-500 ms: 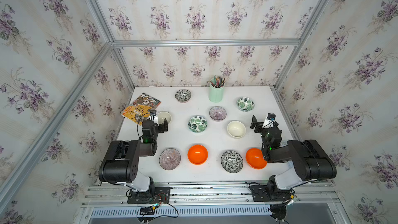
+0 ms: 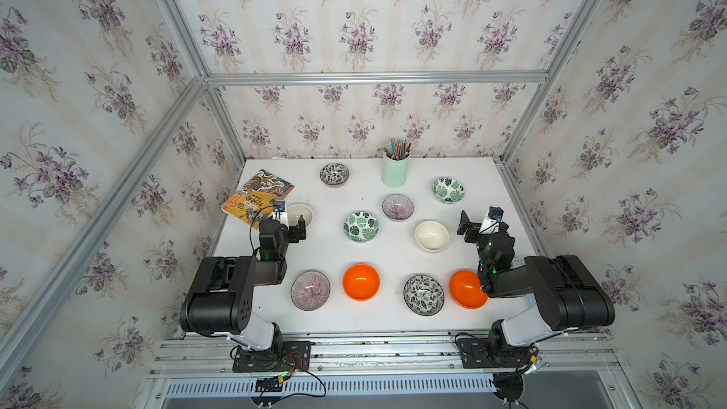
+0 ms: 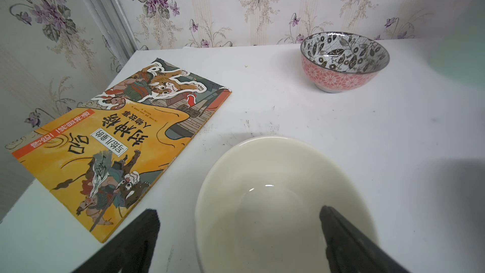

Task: Stack the bowls
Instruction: Move the bowl to the center of the board.

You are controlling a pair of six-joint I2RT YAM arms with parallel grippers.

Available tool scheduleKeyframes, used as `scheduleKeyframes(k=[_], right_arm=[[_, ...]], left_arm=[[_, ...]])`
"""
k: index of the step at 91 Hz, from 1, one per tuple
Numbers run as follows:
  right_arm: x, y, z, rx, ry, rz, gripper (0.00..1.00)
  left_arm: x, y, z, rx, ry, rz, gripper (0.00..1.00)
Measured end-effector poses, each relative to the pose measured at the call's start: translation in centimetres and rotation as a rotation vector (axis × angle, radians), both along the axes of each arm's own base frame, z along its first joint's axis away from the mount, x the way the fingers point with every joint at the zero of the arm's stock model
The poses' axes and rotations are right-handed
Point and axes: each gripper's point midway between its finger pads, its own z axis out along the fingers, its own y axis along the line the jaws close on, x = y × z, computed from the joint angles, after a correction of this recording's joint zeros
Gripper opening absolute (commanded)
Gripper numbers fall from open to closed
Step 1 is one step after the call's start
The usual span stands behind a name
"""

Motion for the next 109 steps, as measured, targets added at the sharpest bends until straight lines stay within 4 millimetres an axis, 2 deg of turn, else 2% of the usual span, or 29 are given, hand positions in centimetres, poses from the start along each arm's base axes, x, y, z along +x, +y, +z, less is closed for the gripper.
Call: scheduleKeyframes(k=[11, 16, 18, 19, 25, 29, 32, 36, 39, 44, 49, 53, 61, 69, 75, 81, 91, 98, 109], right_arm=[[0.0, 0.0, 0.1, 0.000, 0.003, 0.002, 0.95], [0.4, 0.2, 0.5, 0.000, 0.013, 0.013, 0.97], [0.9, 0.4, 1.3, 0.001, 0.007, 0.021, 0.99], [1.1, 0.4, 1.6, 0.001, 0.003, 0.023, 0.99], [2.9, 1.0, 4.2, -0.013, -0.019, 0.031, 1.00], [3.9, 2.1, 5.6, -0.021, -0.021, 0.050, 1.00], [4.5, 3.6, 6.4, -0.039, -0.010, 0.080, 1.00], [4.9, 6.0, 6.6, -0.066, 0.020, 0.126, 1.00], [5.1, 8.1, 6.5, -0.094, 0.053, 0.163, 1.00], [5.5, 12.0, 6.1, -0.141, 0.121, 0.240, 1.00], [5.8, 15.5, 5.7, -0.176, 0.182, 0.291, 0.99], [5.9, 17.9, 5.2, -0.207, 0.232, 0.323, 0.98], [5.1, 22.7, 3.8, -0.278, 0.326, 0.391, 0.96], [4.0, 26.1, 2.6, -0.324, 0.392, 0.454, 0.95], [3.9, 27.0, 2.3, -0.329, 0.423, 0.461, 0.94], [3.8, 27.6, 2.5, -0.323, 0.440, 0.464, 0.94], [3.6, 28.0, 2.9, -0.304, 0.446, 0.466, 0.94], [3.2, 28.2, 2.8, -0.297, 0.461, 0.475, 0.94], [2.8, 27.8, 3.0, -0.282, 0.474, 0.469, 0.94]], left_arm=[[0.2, -0.3, 0.2, 0.000, 0.002, -0.005, 0.98], [0.4, 0.0, 0.5, 0.001, 0.035, 0.016, 0.99], [1.0, 0.1, 1.7, 0.000, 0.030, 0.035, 0.99], [1.0, 0.2, 1.7, 0.000, 0.038, 0.044, 0.98], [2.7, 1.3, 7.2, -0.001, -0.017, 0.119, 0.97], [3.2, 1.8, 11.0, -0.004, -0.060, 0.168, 0.94], [3.2, 1.8, 13.7, -0.009, -0.086, 0.195, 0.92], [2.9, 1.2, 16.0, -0.023, -0.085, 0.206, 0.87], [2.6, 0.8, 17.2, -0.047, -0.062, 0.214, 0.83], [1.9, 0.6, 18.0, -0.091, -0.004, 0.242, 0.74], [1.0, 1.1, 17.6, -0.131, 0.081, 0.292, 0.71], [0.2, 1.4, 16.2, -0.151, 0.167, 0.338, 0.65], [-1.8, 1.5, 11.4, -0.172, 0.384, 0.407, 0.59], [-3.6, 1.7, 6.8, -0.164, 0.574, 0.473, 0.56], [-4.3, 1.7, 4.3, -0.163, 0.675, 0.508, 0.56], [-4.5, 1.5, 3.0, -0.174, 0.729, 0.526, 0.56], [-3.7, 1.3, 2.3, -0.196, 0.750, 0.546, 0.56], [-3.1, 1.3, 1.9, -0.209, 0.762, 0.558, 0.48], [-2.4, 1.3, 0.8, -0.218, 0.801, 0.572, 0.42]])
